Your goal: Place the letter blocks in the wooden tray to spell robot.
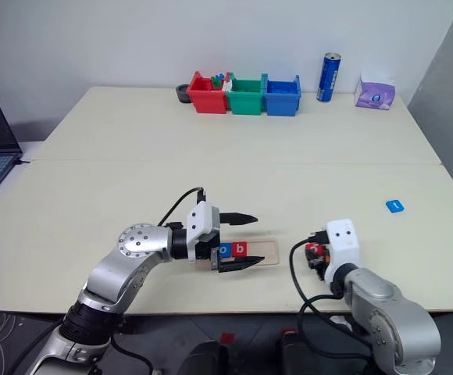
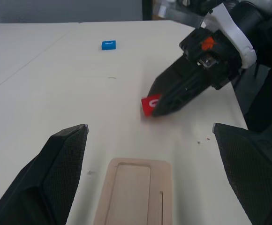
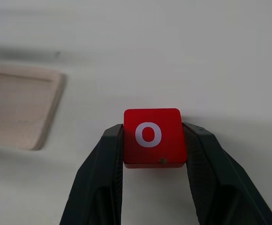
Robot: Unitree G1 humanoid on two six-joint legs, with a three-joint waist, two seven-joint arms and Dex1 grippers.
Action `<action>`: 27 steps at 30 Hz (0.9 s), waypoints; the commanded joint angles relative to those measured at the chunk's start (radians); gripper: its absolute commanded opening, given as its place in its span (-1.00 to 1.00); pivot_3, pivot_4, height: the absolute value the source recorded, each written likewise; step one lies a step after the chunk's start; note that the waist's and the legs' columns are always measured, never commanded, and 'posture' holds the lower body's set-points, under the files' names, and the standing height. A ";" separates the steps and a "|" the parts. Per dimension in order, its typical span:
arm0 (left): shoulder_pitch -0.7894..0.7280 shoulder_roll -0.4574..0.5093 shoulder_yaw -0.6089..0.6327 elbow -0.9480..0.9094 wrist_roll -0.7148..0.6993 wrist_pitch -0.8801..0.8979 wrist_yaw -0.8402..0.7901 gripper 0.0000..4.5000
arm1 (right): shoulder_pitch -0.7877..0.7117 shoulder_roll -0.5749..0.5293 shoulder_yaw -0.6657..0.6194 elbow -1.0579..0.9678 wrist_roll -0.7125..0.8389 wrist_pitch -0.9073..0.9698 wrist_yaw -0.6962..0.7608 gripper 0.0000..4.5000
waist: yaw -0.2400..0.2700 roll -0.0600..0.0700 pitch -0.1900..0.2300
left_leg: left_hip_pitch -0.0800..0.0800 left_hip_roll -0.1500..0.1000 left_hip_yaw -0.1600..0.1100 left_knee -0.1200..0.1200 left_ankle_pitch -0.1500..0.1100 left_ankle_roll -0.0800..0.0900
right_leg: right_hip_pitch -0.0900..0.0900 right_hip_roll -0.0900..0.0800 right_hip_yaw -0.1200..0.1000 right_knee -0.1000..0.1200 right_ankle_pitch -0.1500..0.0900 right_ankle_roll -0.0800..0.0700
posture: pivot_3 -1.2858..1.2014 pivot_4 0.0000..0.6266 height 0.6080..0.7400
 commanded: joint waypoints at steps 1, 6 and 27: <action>-0.030 -0.010 -0.002 -0.017 -0.014 -0.004 -0.005 1.00 | -0.018 0.009 -0.006 -0.031 -0.007 0.031 -0.014 -0.36 | 0.000 0.000 0.000 | 0.000 0.000 0.000 0.000 0.000 0.000 | 0.000 0.000 0.000 0.000 0.000 0.000 | 0.03 -0.52 1.00; -0.036 -0.012 -0.003 -0.015 -0.013 -0.004 -0.004 1.00 | -0.031 0.022 -0.015 -0.015 0.003 0.036 -0.002 0.07 | 0.000 0.000 0.000 | 0.000 0.000 0.000 -0.001 0.000 0.000 | 0.000 0.000 0.000 -0.001 0.000 0.000 | 0.03 -0.52 1.00; -0.025 0.006 0.006 -0.007 -0.048 -0.019 -0.069 1.00 | 0.028 -0.531 0.001 0.382 0.038 -0.936 0.781 0.99 | 0.000 -0.001 0.001 | 0.000 0.000 0.001 -0.001 0.000 0.001 | 0.000 0.002 -0.002 -0.003 0.000 0.000 | 0.03 -0.52 1.00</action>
